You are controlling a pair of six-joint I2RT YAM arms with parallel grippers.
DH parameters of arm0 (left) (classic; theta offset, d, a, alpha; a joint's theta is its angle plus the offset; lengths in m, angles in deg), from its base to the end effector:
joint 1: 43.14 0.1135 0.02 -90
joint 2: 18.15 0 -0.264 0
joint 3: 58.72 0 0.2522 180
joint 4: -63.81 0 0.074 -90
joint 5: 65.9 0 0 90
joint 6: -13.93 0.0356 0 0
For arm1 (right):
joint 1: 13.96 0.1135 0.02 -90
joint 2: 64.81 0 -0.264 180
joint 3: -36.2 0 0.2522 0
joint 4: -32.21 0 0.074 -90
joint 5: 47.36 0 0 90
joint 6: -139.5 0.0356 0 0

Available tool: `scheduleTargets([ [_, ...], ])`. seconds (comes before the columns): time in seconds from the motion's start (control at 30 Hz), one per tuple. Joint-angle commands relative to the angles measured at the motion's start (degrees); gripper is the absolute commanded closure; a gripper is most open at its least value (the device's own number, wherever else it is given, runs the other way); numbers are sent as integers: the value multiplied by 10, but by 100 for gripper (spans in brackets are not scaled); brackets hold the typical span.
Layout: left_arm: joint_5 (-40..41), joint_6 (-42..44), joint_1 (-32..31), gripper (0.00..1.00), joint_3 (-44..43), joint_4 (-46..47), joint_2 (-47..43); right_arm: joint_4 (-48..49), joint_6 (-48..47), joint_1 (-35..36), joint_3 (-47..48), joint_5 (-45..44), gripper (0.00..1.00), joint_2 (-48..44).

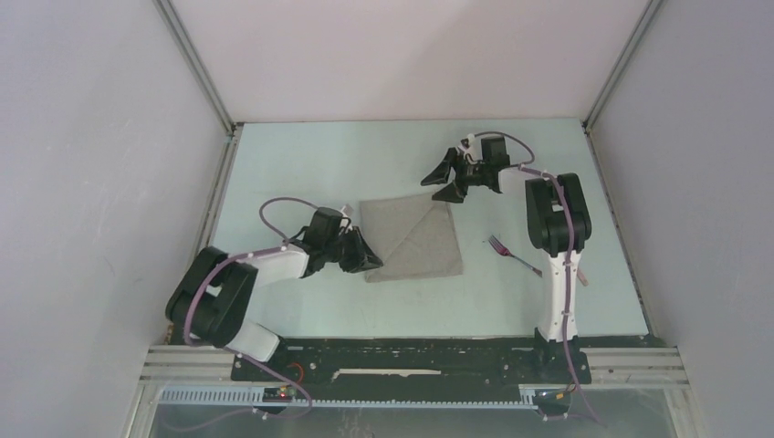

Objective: Fold the napkin into a case and place the utensils inside

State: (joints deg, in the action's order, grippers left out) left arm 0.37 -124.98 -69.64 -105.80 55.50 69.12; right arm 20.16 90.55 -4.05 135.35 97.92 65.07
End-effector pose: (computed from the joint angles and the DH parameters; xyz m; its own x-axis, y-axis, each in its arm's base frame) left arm 0.2359 -0.1336 0.1346 -0.9282 -0.3082 -0.2083 -0.0799 0.7121 -0.6975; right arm 0.4631 0.1106 0.1232 -0.9592 0.2121 -0.1869 -0.0827 0.4216 0.9030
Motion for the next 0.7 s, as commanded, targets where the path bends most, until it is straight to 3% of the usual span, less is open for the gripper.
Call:
scheduleTargets([
  [0.0, -21, 28, -2, 74, -39, -51, -76, -35, -20, 29, 42, -19, 15, -76],
  [0.07, -18, 28, 0, 74, -51, -71, -77, -23, -3, 49, 43, -18, 15, -69],
  [0.17, -8, 20, 4, 84, -49, -59, -50, 46, 47, 81, 27, -3, 15, -46],
  [0.33, 37, 24, 5, 90, 0, -26, -13, 171, 110, 103, -20, 16, 15, -12],
  [0.67, 35, -10, 5, 94, 101, 72, 17, 127, 64, 18, 16, 23, 15, 72],
])
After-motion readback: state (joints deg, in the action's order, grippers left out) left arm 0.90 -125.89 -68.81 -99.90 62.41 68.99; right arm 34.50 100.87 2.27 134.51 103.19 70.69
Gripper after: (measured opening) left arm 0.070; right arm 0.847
